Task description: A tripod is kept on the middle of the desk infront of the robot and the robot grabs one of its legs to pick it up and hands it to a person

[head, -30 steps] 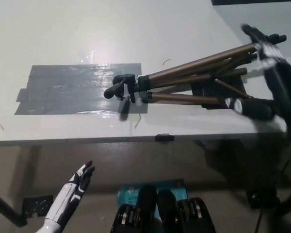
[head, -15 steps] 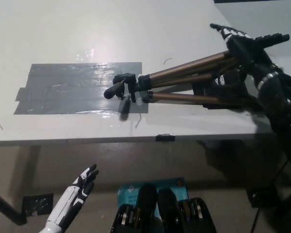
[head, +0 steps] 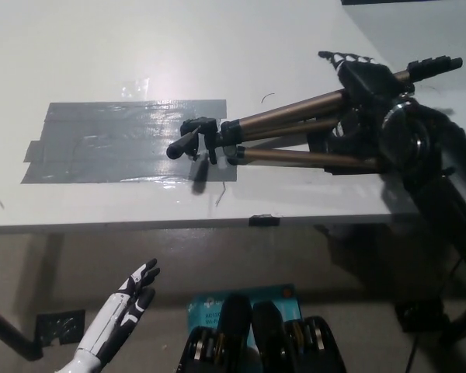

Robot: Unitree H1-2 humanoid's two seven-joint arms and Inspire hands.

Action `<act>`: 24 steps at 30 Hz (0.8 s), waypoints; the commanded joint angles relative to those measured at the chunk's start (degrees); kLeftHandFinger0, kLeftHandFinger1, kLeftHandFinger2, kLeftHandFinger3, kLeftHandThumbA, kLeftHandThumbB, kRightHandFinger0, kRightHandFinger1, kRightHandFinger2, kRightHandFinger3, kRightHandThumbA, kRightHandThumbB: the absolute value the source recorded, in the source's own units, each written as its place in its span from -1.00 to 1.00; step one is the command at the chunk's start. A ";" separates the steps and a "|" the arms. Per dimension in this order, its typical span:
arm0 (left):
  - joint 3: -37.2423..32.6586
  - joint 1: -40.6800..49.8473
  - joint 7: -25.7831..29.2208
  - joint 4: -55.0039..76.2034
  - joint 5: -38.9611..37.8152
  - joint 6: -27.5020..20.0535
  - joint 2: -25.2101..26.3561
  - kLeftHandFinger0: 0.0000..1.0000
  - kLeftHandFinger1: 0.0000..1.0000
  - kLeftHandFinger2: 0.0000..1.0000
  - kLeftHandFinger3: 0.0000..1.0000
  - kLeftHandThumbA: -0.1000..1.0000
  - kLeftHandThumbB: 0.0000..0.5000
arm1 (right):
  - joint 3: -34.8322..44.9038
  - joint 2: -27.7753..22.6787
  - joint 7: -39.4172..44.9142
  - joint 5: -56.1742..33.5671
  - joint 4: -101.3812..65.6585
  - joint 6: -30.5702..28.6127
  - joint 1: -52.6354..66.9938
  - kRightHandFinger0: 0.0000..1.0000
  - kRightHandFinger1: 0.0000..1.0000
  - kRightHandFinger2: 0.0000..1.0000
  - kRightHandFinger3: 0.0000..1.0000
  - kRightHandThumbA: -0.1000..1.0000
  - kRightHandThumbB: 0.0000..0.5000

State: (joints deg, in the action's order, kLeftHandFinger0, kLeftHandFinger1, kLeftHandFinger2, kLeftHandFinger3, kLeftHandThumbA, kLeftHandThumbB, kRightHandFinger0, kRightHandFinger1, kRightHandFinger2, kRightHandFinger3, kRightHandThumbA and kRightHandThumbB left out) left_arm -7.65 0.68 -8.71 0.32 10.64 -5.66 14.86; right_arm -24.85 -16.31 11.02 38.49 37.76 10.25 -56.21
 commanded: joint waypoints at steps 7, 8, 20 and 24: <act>0.16 -1.02 0.62 1.07 2.28 -2.56 0.85 1.00 1.00 1.00 1.00 1.00 0.32 | -0.28 0.98 -4.40 1.55 1.38 -3.28 -5.55 1.00 1.00 1.00 1.00 1.00 0.81; 0.21 -1.07 0.57 1.03 2.26 -2.73 0.90 1.00 1.00 1.00 1.00 1.00 0.32 | -0.68 1.06 -4.77 2.10 1.82 -3.34 -5.76 1.00 1.00 1.00 1.00 1.00 0.81; 0.32 -1.07 -0.03 1.09 1.66 -2.64 0.81 1.00 1.00 1.00 1.00 1.00 0.29 | -9.02 -0.17 -17.23 10.06 12.98 -9.31 -9.27 1.00 1.00 1.00 0.95 0.65 0.15; 0.18 -0.45 -0.33 1.61 1.46 -2.54 0.86 1.00 1.00 1.00 1.00 1.00 0.24 | -15.53 -0.22 -25.10 15.60 21.58 -10.89 -10.90 -0.06 0.09 0.14 0.22 -0.45 0.05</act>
State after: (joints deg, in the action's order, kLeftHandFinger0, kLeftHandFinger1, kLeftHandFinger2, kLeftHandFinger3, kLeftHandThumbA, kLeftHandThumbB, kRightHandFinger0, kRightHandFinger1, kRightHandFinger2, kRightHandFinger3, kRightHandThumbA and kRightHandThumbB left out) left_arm -7.55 0.50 -8.71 0.28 12.10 -6.15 14.85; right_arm -35.10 -15.43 -1.28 45.46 53.26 3.68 -61.21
